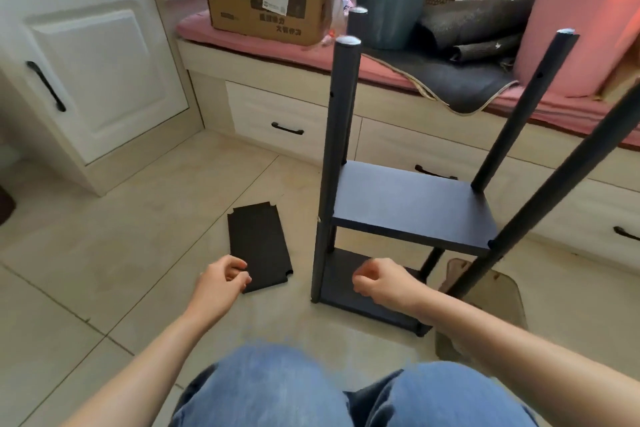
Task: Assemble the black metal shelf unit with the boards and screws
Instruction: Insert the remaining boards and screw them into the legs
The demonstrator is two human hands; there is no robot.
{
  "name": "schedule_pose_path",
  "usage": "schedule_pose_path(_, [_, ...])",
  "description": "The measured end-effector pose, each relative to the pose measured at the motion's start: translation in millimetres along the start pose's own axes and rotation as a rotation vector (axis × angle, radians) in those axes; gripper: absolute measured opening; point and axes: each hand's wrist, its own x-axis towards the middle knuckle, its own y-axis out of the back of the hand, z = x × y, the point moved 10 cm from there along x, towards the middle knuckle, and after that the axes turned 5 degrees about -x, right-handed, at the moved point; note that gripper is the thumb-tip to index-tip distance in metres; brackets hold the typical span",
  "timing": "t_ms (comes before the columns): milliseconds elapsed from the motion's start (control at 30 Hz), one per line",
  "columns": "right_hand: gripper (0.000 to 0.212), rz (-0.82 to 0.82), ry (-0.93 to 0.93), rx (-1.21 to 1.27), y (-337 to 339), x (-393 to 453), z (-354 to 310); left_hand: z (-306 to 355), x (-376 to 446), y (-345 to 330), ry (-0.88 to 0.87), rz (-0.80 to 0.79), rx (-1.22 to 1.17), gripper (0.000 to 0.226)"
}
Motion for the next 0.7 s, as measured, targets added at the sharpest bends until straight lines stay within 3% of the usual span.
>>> schedule_pose_path(333, [0.026, -0.202, 0.024, 0.036, -125, 106, -32, -105, 55, -21, 0.214, -0.03, 0.052, 0.012])
schedule_pose_path(533, [0.042, -0.285, -0.203, 0.234, -187, 162, -4, -143, 99, -41, 0.292, -0.055, 0.063, 0.032])
schedule_pose_path(700, [0.055, -0.248, -0.376, 0.38, -218, 199, 12, -164, 119, -55, 0.396, -0.009, -0.112, 0.057])
